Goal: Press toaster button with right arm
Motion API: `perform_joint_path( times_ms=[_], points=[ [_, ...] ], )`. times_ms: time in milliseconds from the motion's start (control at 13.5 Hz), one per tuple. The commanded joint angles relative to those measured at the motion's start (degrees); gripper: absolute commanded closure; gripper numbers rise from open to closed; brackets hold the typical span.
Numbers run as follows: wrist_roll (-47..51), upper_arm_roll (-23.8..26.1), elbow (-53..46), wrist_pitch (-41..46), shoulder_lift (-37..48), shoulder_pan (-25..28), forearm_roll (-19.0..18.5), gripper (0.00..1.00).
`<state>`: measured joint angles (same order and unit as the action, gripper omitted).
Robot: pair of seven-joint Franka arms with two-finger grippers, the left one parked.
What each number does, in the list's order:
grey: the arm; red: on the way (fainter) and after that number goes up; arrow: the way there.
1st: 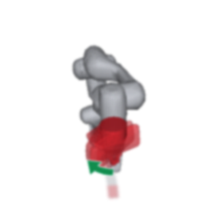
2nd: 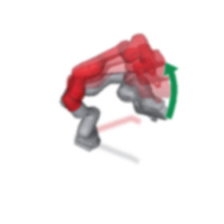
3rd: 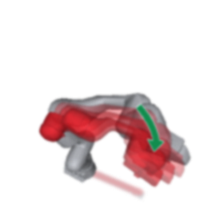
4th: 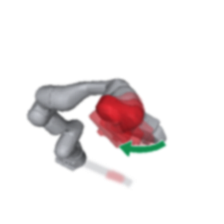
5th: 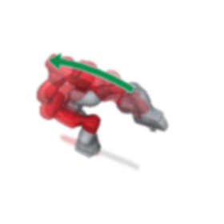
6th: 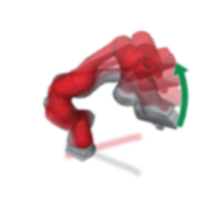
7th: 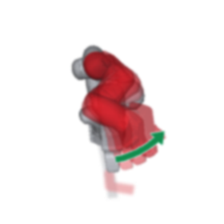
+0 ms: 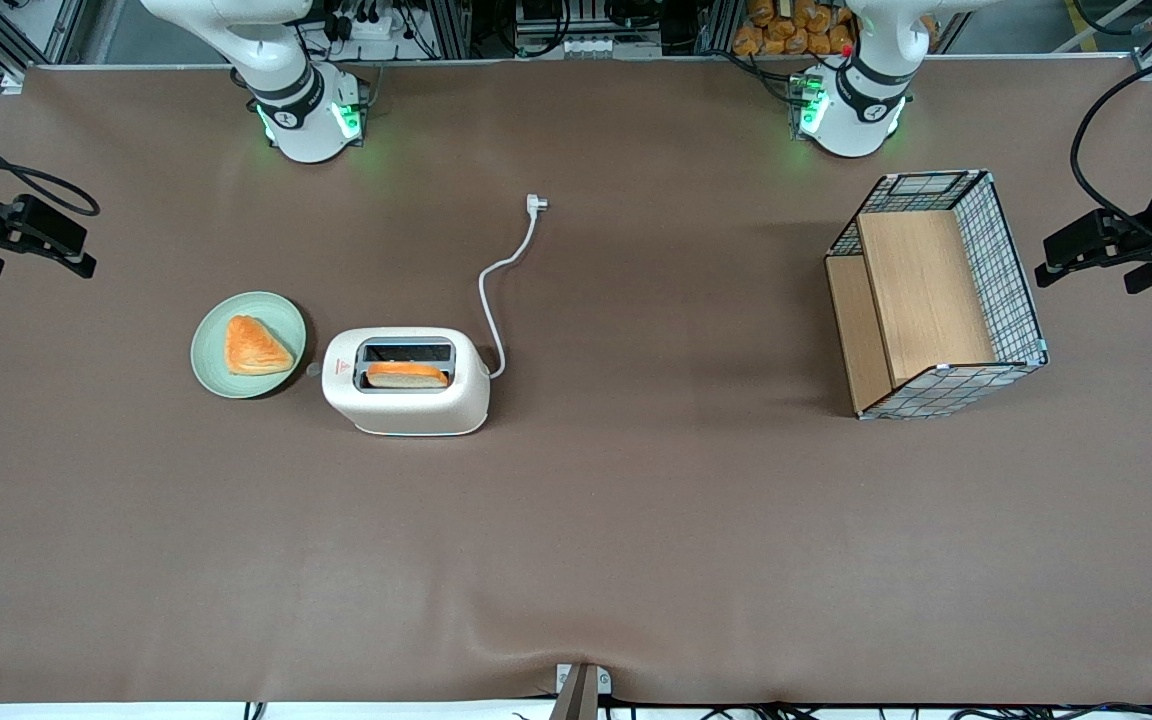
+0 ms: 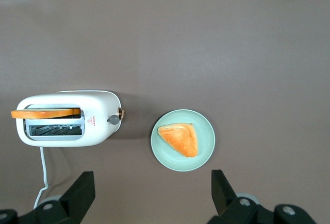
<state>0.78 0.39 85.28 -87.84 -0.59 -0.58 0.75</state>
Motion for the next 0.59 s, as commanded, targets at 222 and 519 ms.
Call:
perform_joint_path(
  times_ms=[222,519],
  points=[
    [0.54,-1.08,-0.64,-0.31,-0.81,-1.0,-1.37,0.0],
    [0.28,-1.44,-0.46,-0.14,-0.72,-1.0,-1.19,0.0]
  ],
)
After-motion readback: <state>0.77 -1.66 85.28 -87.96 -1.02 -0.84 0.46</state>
